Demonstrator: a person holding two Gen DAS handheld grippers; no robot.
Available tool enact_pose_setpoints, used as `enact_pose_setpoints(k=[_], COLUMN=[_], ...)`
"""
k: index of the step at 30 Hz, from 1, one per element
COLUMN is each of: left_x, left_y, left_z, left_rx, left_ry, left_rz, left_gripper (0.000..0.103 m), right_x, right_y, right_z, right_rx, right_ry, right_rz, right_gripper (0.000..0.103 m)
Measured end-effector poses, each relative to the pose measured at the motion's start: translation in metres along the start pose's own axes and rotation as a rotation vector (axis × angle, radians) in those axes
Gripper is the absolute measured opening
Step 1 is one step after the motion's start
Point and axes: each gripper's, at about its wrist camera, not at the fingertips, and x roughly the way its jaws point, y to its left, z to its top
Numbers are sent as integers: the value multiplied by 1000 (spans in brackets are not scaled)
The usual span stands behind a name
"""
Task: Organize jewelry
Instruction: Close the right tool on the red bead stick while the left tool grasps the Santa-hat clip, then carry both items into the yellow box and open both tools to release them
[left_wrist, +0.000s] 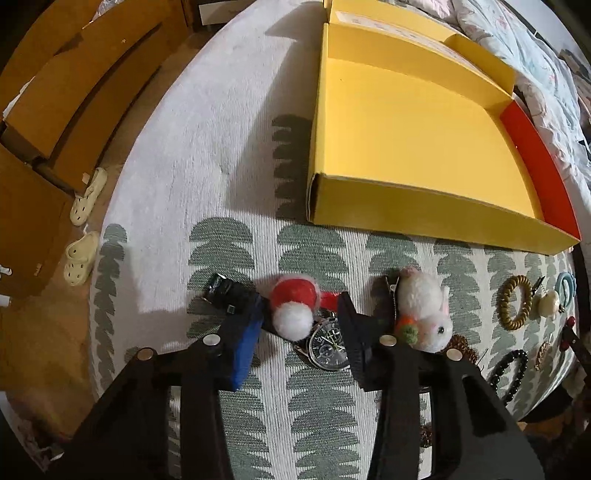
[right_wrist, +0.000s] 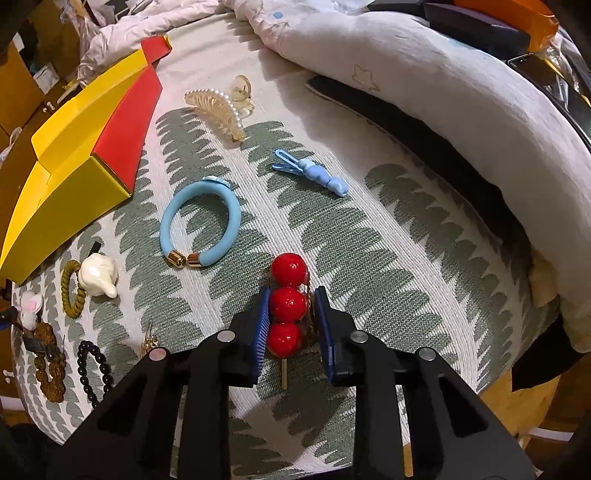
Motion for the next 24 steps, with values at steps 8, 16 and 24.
enact_pose_setpoints(k=[8, 16, 24], left_x=[-2, -5, -23], left_y=[-1, 2, 5], left_z=[2, 1, -10], left_rx=[1, 6, 6], left_ry=[-1, -18, -64], left_rz=[-32, -45, -71], left_gripper=[18, 12, 11], right_x=[-1, -4, -16], right_y=[0, -4, -8], right_z=[-1, -3, -5], right_rx=[1, 20, 41], right_ry=[0, -5, -34], right_rz=[8, 31, 67], right_gripper=[24, 24, 24])
